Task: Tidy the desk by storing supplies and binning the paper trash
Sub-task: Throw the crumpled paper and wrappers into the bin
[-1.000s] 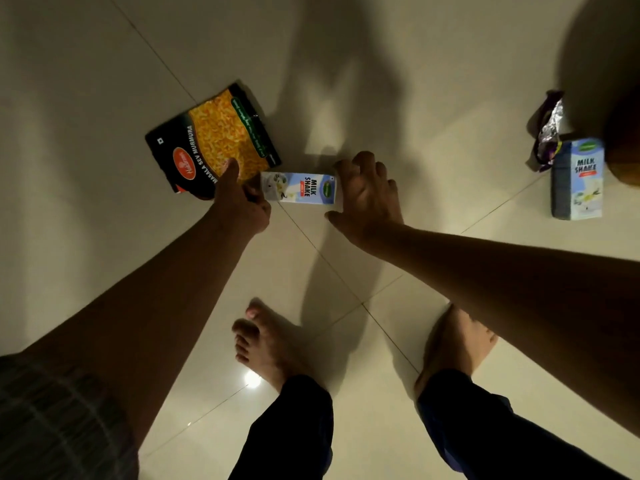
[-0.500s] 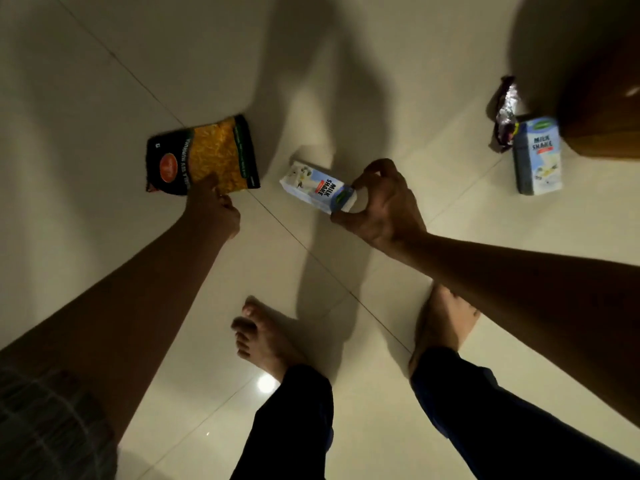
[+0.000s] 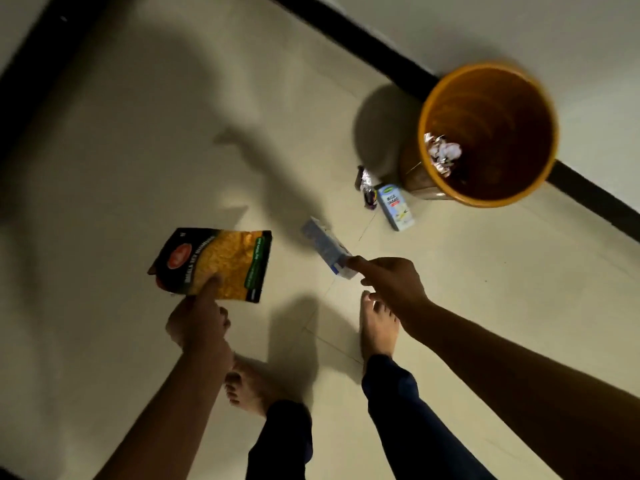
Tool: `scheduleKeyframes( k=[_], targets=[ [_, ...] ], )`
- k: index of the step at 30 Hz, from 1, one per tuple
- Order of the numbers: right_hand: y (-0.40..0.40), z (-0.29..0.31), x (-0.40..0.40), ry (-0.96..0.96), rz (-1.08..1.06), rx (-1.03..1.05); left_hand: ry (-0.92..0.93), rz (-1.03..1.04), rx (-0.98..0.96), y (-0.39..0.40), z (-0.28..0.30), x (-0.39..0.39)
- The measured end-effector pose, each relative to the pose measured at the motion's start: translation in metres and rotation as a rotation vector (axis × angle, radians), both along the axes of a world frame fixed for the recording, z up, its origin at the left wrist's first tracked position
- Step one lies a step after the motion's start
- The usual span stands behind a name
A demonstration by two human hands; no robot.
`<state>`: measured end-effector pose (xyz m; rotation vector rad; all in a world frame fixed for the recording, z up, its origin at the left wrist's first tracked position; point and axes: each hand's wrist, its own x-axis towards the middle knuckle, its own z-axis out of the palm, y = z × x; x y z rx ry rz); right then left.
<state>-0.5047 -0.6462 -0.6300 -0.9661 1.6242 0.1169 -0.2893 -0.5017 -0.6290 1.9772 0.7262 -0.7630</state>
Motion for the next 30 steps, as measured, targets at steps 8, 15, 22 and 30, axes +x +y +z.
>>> scheduleKeyframes(
  k=[8, 15, 22, 30],
  targets=[
    [-0.053, 0.118, -0.071, -0.219, -0.485, -0.087, -0.003, -0.370, -0.294, -0.095, 0.097, -0.064],
    [-0.113, 0.136, -0.120, -0.219, -0.717, -0.107, -0.047, -0.696, -0.370, -0.188, 0.127, -0.109],
    [-0.177, 0.126, -0.160, -0.185, -0.621, -0.031, -0.083, -0.910, -0.297, -0.267, 0.097, -0.158],
    [-0.199, 0.095, -0.201, -0.107, -0.510, 0.069, -0.030, -1.016, -0.180, -0.334, 0.056, -0.182]
  ],
)
